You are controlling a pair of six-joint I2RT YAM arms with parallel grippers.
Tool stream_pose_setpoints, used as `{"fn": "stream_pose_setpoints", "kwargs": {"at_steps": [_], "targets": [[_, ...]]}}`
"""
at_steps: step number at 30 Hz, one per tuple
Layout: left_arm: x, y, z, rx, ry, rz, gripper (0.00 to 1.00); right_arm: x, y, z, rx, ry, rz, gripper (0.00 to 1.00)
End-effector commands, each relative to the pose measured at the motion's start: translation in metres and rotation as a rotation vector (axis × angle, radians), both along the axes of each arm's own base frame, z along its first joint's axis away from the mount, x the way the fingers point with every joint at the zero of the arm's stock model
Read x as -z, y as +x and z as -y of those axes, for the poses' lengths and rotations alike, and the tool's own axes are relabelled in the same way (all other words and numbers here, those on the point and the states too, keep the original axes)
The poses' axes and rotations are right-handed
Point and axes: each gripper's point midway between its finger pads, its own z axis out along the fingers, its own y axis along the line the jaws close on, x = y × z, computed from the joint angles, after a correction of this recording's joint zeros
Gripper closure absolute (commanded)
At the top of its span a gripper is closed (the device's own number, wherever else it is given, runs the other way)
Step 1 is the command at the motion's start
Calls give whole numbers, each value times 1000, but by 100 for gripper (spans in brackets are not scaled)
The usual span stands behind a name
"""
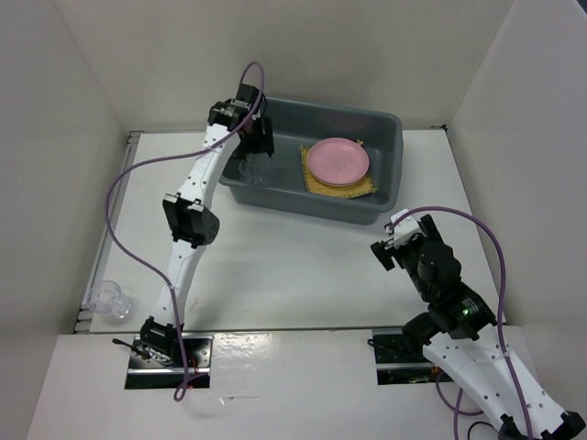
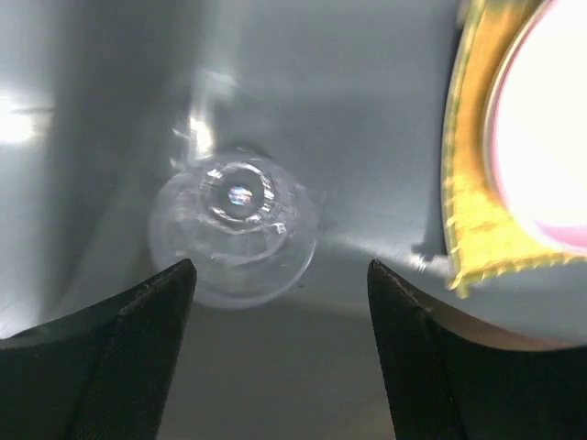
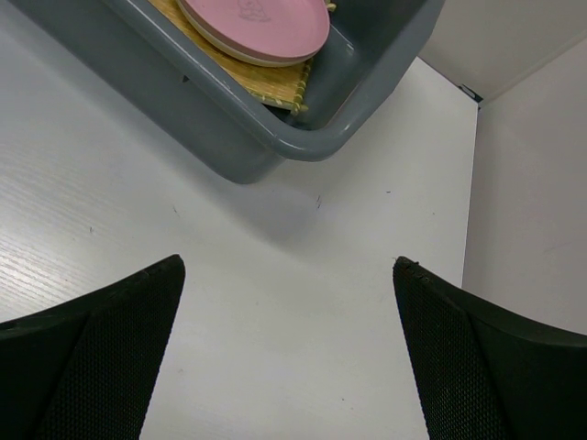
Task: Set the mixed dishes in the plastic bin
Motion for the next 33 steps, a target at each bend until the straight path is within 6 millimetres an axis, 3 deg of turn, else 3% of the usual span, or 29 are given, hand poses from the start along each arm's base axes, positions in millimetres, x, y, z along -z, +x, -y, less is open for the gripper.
{"fn": "stream_pose_setpoints", "kwargs": {"at_steps": [1, 3, 4, 5, 8, 9, 10, 11, 12, 13, 14, 18, 23, 27, 33], "targets": [[-151, -19, -45, -184, 47, 327, 18, -11, 3, -5, -7, 37, 45, 2], [-202, -40, -70, -266, 73, 427, 14, -11, 3, -5, -7, 37, 45, 2], [-213, -48, -90, -359, 130, 454, 0, -11, 3, -5, -7, 37, 45, 2], [-213, -55, -109, -424, 164, 439, 0, -11, 3, -5, -7, 37, 45, 2], [-173, -105, -176, -681, 288, 291, 0, -14, 1, -6, -18, 44, 55, 2], [-148, -140, -194, -787, 303, 231, 0, -14, 1, -8, -27, 44, 55, 2], [-140, -156, -206, -839, 314, 229, 0, -14, 1, -9, -27, 44, 55, 2], [-157, -178, -224, -915, 239, 302, 0, -14, 1, -9, -27, 44, 55, 2], [-146, -191, -232, -953, 215, 294, 0, -14, 1, -9, -27, 44, 55, 2], [-105, -213, -239, -999, 222, 213, 0, -14, 1, -9, -27, 44, 55, 2], [-107, -234, -249, -1070, 131, 235, 0, -14, 0, -11, -36, 44, 55, 2], [-46, -283, -266, -1231, 50, 103, 0, -14, -1, -16, -60, 47, 53, 2], [-9, -334, -300, -1467, 154, -94, 0, -9, -2, -21, -83, 37, 36, 2], [8, -349, -312, -1519, 188, -165, 0, -7, -2, -22, -83, 32, 28, 2], [31, -361, -309, -1554, 174, -233, 0, -7, -2, -22, -83, 32, 28, 2]]}}
